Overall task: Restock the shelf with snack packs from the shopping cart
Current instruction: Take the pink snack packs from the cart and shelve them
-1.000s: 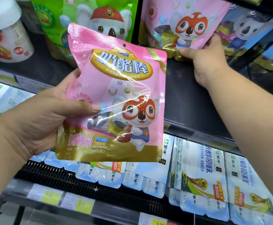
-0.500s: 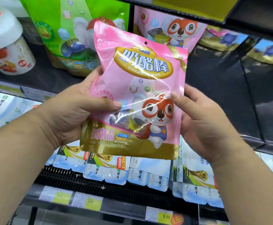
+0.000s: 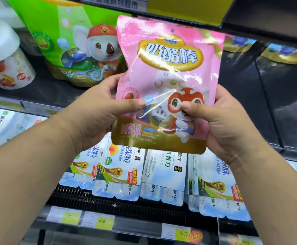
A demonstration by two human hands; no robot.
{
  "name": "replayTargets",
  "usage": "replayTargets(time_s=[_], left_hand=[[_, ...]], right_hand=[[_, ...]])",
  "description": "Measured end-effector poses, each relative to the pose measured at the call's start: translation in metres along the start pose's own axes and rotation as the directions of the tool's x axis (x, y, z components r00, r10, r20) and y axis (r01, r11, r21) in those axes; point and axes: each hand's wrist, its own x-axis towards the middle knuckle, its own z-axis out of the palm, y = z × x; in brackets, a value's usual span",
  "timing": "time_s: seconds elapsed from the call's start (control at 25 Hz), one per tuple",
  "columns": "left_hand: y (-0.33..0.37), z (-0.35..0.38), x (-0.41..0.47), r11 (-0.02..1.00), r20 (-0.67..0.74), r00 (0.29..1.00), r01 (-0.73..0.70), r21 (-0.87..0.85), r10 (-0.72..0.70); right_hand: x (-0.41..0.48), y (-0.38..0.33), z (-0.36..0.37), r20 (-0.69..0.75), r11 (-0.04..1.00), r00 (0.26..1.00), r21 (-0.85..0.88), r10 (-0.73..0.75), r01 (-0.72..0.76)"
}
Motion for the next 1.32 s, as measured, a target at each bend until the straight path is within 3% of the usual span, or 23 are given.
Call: replayTargets(time_s=[0.36, 0.68, 1.08, 1.32], left_hand=[[0.011, 0.015, 0.005, 0.971, -0.048, 0.990, -0.120, 0.205, 0.133], [0.000, 0.023, 0.018, 0.906, -0.169, 0.937, -0.233, 0.353, 0.307], [-0.013, 0.021, -0.003, 0.664, -0.202, 0.849, -0.211, 0.718, 0.488], [-0.009, 0.026, 0.006, 0.653, -0.208, 0.831, -0.224, 0.723, 0.516]], right_hand=[[0.024, -0.012, -0.010, -0.053, 0.987, 0.986, -0.035, -0.156, 0.154], [0.024, -0.020, -0.013, 0.032, 0.924, 0.944, -0.195, -0.328, 0.328], [0.001, -0.004, -0.021, -0.084, 0.848, 0.943, -0.469, -0.321, 0.247], [0.005, -0.021, -0.021, -0.102, 0.859, 0.958, -0.476, -0.267, 0.188]])
